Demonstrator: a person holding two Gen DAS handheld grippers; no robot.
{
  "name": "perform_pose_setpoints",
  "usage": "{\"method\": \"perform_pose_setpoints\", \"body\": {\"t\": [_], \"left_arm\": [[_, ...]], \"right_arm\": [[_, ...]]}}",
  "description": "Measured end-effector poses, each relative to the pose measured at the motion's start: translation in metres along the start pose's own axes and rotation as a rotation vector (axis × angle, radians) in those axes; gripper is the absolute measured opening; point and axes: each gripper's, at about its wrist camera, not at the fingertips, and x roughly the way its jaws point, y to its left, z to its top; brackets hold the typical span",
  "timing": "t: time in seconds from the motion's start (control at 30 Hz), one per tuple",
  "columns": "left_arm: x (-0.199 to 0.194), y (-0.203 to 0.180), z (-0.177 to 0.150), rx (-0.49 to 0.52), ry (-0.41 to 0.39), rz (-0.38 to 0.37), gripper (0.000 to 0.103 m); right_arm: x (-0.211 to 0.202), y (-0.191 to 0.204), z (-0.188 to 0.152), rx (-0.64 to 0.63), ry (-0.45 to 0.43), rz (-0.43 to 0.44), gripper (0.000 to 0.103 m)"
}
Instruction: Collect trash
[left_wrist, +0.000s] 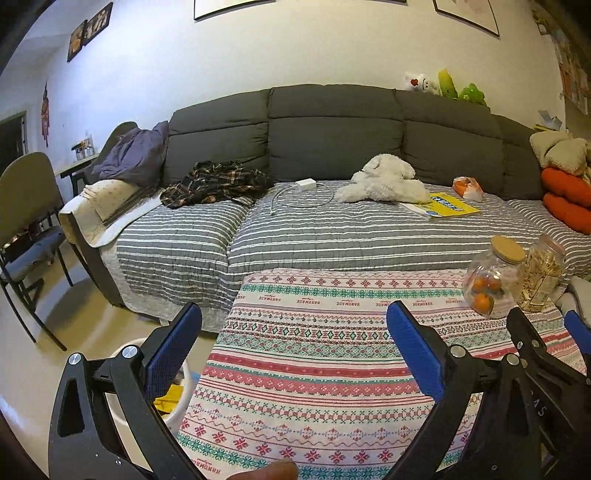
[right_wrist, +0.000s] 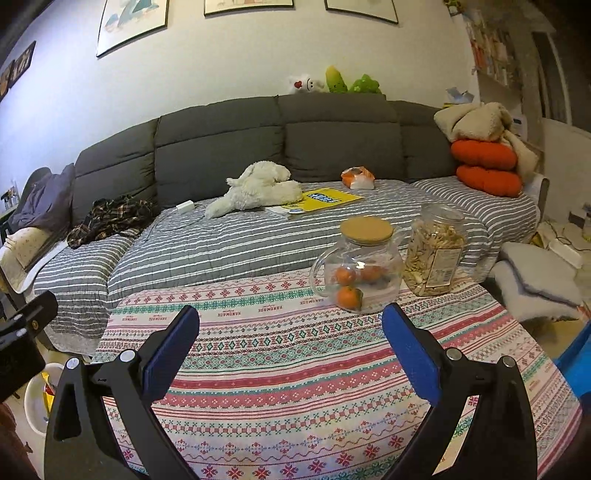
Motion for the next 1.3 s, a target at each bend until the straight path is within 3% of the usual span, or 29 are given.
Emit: {"method": "perform_pose_setpoints", "body": {"t": [1.3], "left_arm": [[0.0040, -0.0013, -0.0035, 0.005, 0.026, 0.001, 0.096]], "right_arm": [[-0.0065, -0.0069, -0.0033, 0.013, -0.008, 0.014, 0.096]]}}
